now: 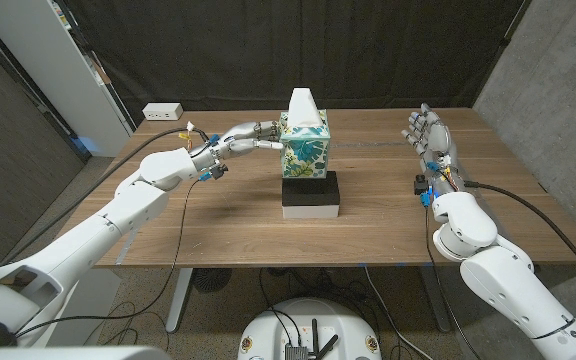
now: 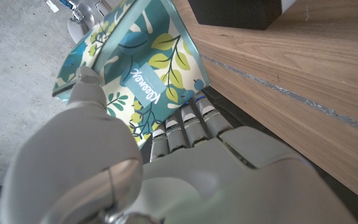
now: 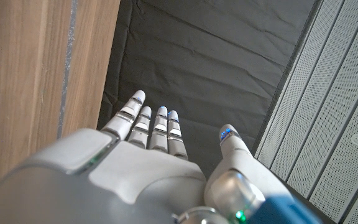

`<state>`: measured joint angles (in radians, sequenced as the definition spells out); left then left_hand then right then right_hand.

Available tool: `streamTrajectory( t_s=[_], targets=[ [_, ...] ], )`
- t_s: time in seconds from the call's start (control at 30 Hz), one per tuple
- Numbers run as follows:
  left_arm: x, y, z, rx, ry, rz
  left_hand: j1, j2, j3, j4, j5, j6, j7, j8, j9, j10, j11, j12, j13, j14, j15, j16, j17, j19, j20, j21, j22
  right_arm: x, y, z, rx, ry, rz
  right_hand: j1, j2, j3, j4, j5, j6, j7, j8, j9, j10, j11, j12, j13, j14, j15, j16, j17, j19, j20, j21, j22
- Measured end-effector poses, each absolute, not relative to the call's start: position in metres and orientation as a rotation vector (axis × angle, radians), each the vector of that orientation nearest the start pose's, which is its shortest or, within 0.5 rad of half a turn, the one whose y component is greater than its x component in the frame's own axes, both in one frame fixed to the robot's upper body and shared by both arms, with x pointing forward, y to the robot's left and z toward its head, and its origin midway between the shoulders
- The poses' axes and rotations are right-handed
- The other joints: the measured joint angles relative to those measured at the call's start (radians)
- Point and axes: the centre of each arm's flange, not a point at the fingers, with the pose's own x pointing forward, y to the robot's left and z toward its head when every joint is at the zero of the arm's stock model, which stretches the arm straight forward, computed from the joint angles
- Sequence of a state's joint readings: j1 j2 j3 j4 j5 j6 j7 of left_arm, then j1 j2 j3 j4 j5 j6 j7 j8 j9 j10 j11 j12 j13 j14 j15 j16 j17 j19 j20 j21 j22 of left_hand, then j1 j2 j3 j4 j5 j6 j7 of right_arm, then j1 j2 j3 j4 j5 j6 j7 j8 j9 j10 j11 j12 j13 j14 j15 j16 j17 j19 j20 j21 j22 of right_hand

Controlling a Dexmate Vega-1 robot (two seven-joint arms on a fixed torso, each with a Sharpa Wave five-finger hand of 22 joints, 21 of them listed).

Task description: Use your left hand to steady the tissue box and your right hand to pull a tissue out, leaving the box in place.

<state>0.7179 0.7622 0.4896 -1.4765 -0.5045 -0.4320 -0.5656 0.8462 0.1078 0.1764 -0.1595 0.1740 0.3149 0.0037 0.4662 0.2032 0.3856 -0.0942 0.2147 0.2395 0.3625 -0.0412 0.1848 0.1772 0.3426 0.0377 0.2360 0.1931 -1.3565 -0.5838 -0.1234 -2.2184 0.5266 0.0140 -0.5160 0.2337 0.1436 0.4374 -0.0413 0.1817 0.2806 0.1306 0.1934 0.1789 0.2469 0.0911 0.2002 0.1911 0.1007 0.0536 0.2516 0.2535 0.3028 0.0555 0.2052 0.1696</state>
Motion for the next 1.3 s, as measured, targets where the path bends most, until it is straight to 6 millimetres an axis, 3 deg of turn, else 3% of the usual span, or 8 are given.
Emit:
streamTrajectory(
  t_s=[0.67,1.3],
  targets=[
    [0.58,0.234,0.054,0.61,-0.797,-0.812,-0.006,-0.006,0.003,0.0,0.0,0.0,0.0,0.0,0.0,0.002,0.002,0.0,0.0,0.0,0.0,0.0,-0.005,0.0,0.0,0.0,0.0,0.452,-0.266,0.03,0.109,-0.707,-0.051,-0.01,0.009,0.004,0.004,0.0,0.005,0.005,0.0,0.0,0.005,0.005,0.0,0.0,0.0,0.0,0.0,0.009,0.0,0.0,0.0,0.0],
    [0.582,0.232,0.056,0.613,-0.801,-0.808,-0.004,-0.005,0.013,-0.001,-0.001,0.0,0.0,0.0,0.0,0.002,0.002,0.0,0.0,0.0,0.0,0.0,-0.005,0.0,0.0,0.0,0.0,0.445,-0.268,0.04,0.036,-0.686,-0.093,-0.016,0.016,-0.002,0.018,0.0,0.001,0.009,0.0,0.0,0.003,0.007,0.0,0.0,-0.004,-0.004,0.0,0.014,0.007,0.007,0.0,0.005]
  ],
)
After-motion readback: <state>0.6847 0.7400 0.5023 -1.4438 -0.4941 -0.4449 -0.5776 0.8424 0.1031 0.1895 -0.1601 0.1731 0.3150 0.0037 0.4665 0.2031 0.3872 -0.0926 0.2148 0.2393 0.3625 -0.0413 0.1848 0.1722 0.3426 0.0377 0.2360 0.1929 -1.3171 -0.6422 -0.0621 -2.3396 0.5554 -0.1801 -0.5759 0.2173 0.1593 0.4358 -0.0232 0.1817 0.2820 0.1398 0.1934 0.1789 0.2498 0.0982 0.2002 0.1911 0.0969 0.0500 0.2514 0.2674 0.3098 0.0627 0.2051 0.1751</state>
